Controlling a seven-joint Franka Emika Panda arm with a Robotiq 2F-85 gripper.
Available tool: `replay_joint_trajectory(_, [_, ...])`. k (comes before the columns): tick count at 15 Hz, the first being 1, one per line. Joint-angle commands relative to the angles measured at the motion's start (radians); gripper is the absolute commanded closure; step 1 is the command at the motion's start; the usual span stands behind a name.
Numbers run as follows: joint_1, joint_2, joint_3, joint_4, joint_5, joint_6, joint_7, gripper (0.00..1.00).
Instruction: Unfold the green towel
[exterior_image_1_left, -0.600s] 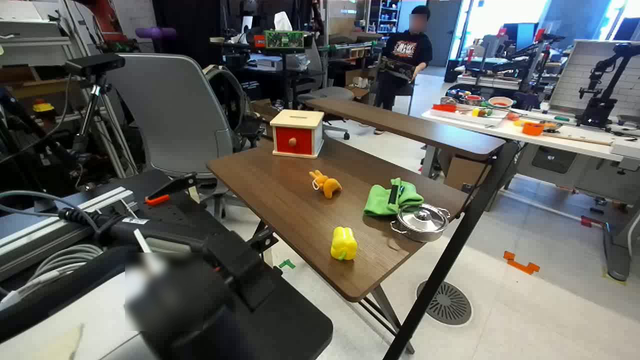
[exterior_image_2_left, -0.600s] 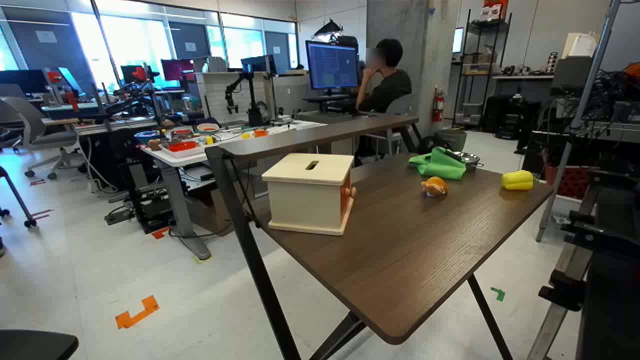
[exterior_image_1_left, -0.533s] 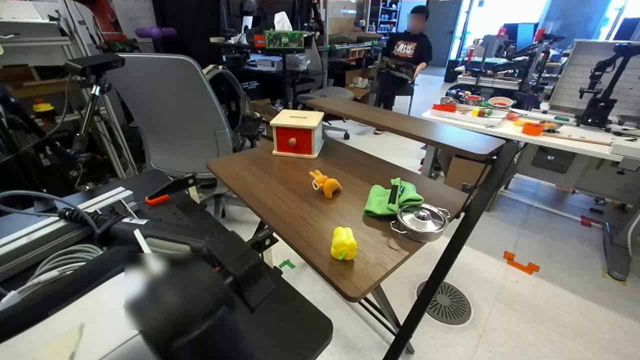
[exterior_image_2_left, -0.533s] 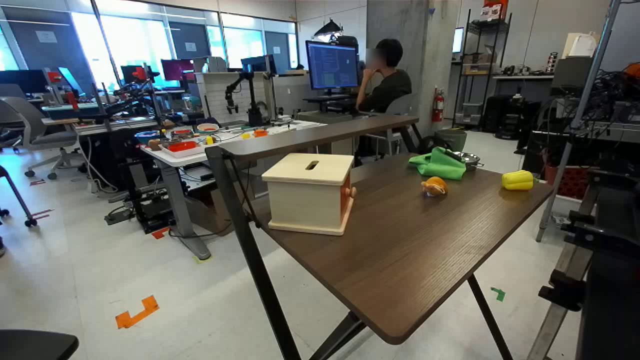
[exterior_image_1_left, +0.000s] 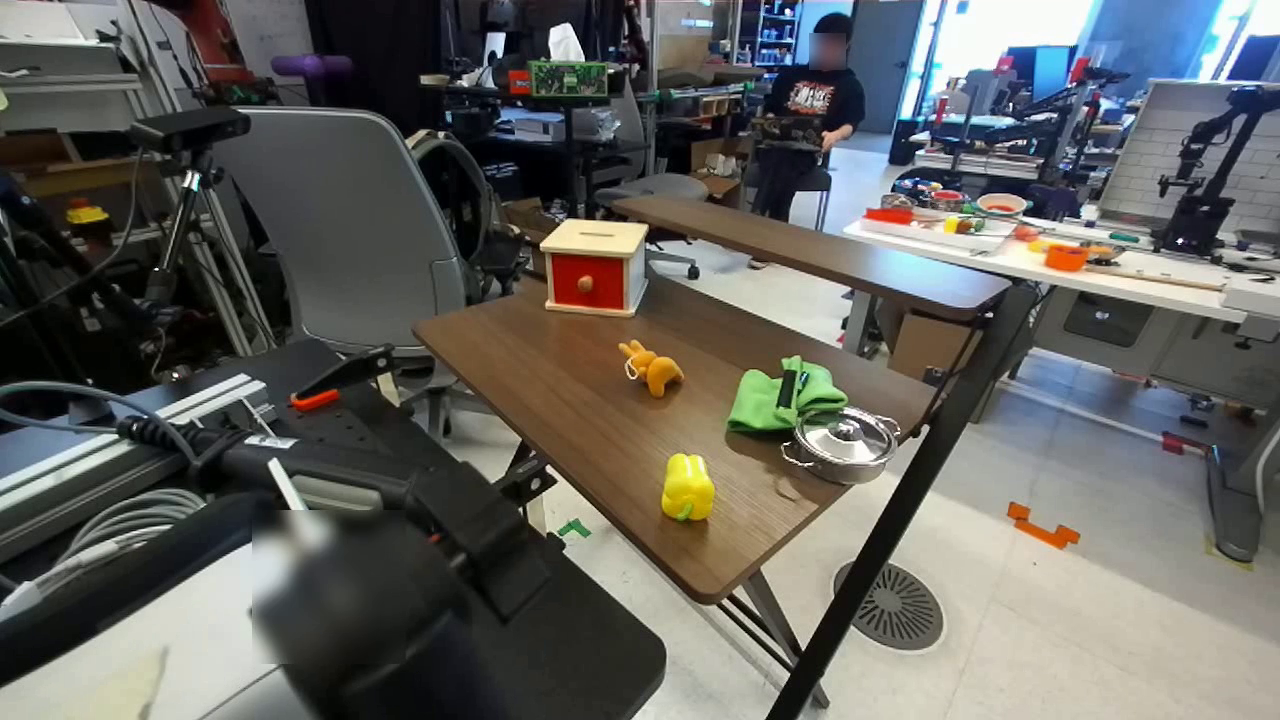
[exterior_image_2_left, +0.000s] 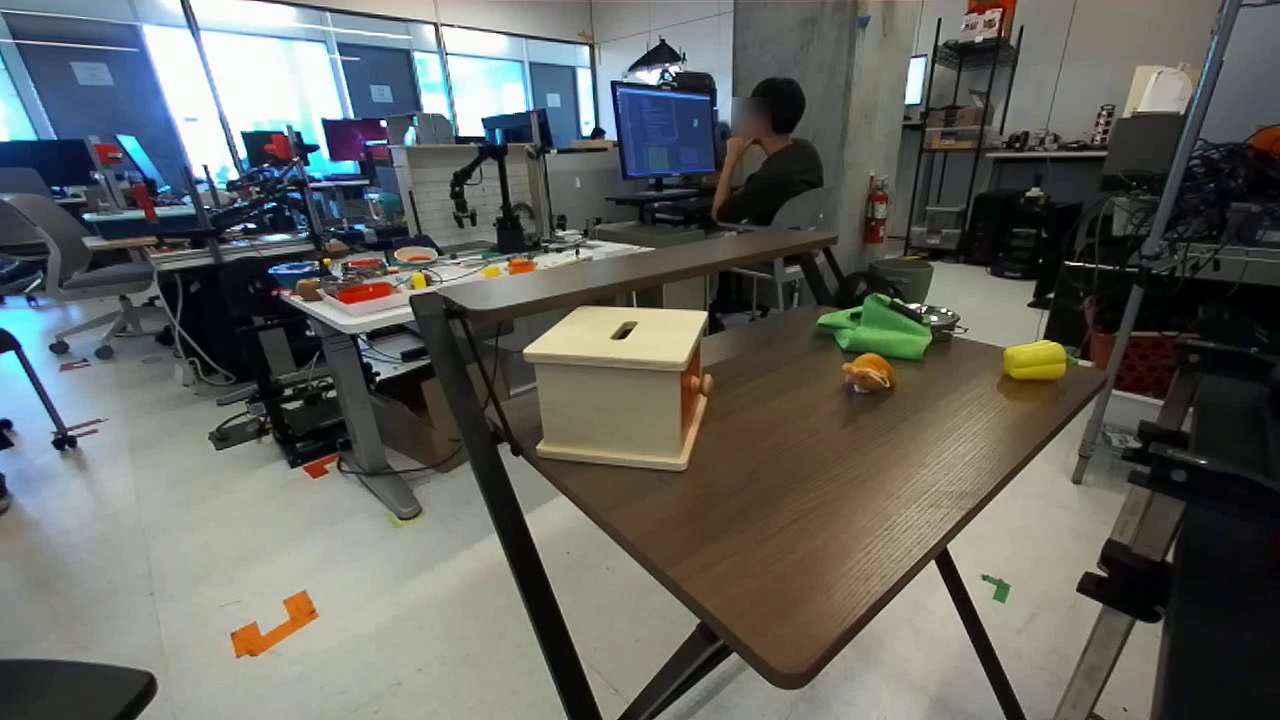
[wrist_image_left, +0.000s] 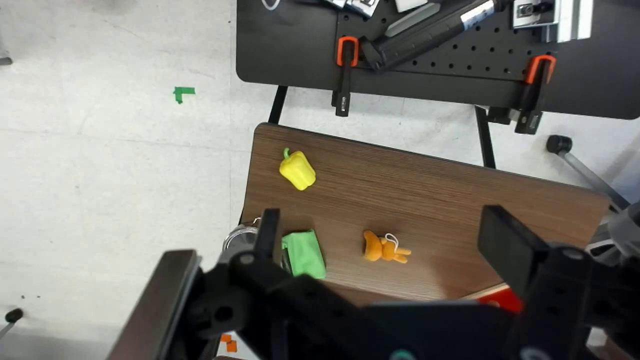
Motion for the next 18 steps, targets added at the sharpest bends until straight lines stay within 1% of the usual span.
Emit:
replay_joint_trajectory(1, [-0.002, 0.187, 0.018, 0.050, -0.030, 0.113, 0.025, 0.00])
replay_joint_trajectory(5, [-0.008, 0.395, 0.038, 0.083, -0.050, 0.300, 0.045, 0.00])
replay_joint_trajectory(8, [-0.024, 0.569, 0.054, 0.124, -0.087, 0.449, 0.090, 0.00])
replay_joint_trajectory(12, [-0.029, 0.784, 0.057, 0.213, -0.121, 0.569, 0.149, 0.00])
replay_joint_trajectory(14, [-0.021, 0.876, 0.054, 0.258, -0.165, 0.628, 0.214, 0.00])
replay_joint_trajectory(18, [0.007, 1.031, 0.036, 0.349, -0.210, 0.710, 0.335, 0.00])
